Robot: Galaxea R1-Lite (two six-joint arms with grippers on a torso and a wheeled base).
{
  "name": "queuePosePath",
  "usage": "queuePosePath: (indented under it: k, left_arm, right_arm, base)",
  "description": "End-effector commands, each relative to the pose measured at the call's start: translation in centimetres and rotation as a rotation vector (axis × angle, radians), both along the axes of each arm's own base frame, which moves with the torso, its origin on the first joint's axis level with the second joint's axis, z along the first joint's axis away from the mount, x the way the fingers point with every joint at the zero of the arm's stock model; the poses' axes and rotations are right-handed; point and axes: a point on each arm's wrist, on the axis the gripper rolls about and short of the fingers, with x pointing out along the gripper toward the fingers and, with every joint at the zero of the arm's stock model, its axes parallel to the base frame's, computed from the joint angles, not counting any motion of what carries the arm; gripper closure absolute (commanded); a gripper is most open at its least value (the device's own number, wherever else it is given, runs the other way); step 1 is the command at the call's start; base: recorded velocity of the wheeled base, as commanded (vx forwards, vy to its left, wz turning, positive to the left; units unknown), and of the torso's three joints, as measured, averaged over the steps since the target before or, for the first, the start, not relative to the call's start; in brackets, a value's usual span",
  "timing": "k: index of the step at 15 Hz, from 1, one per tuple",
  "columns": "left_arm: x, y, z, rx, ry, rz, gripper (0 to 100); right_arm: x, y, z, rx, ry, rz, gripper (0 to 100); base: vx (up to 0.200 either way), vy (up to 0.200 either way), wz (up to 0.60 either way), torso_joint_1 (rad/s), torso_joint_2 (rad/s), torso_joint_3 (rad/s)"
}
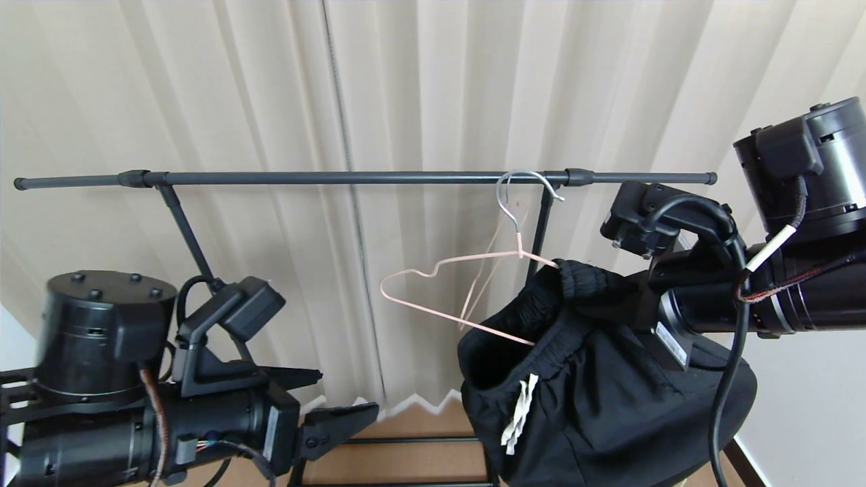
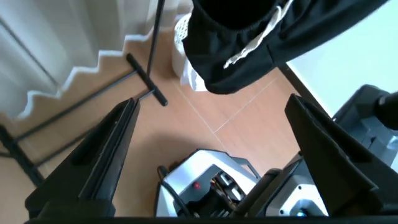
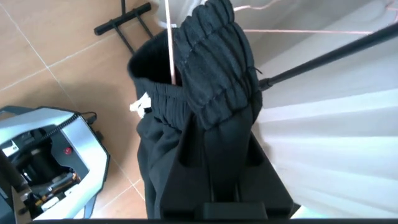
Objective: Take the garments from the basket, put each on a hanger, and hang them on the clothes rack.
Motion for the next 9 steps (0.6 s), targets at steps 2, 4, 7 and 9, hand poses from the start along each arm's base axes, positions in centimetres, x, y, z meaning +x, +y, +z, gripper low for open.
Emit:
queuePosePath:
  k: [2,4,7,9]
  left_arm:
    - [2.6,-5.5,-2.0,0.084,0.116,0.097,0]
    - [4.2,-7.6,-3.2,0.074,0.173,0.171,0]
    - [5.6,-9.9,-5.2,0.107,0.207,0.201,0]
    - [6.3,-10.6,-5.7,0.119,0.199,0.219,0]
  right_arm:
    - [-0.7,0.2,0.4,0.026,-0.006,-0.006,100]
    - [-1.1,0.1,0.6,0.037,-0.009,-0.003,100]
    - [-1.9,0.3,0.8,0.054,-0.005,0.009,100]
    - [-2.4,0.2,0.9,0.059,-0.009,0.019,100]
  base:
    - [0.000,0.000,0.00,0.000,0.00,0.000]
    - [0.000,0.000,0.00,0.000,0.00,0.000]
    - [0.000,0.000,0.00,0.000,0.00,0.000]
    - [0.000,0.000,0.00,0.000,0.00,0.000]
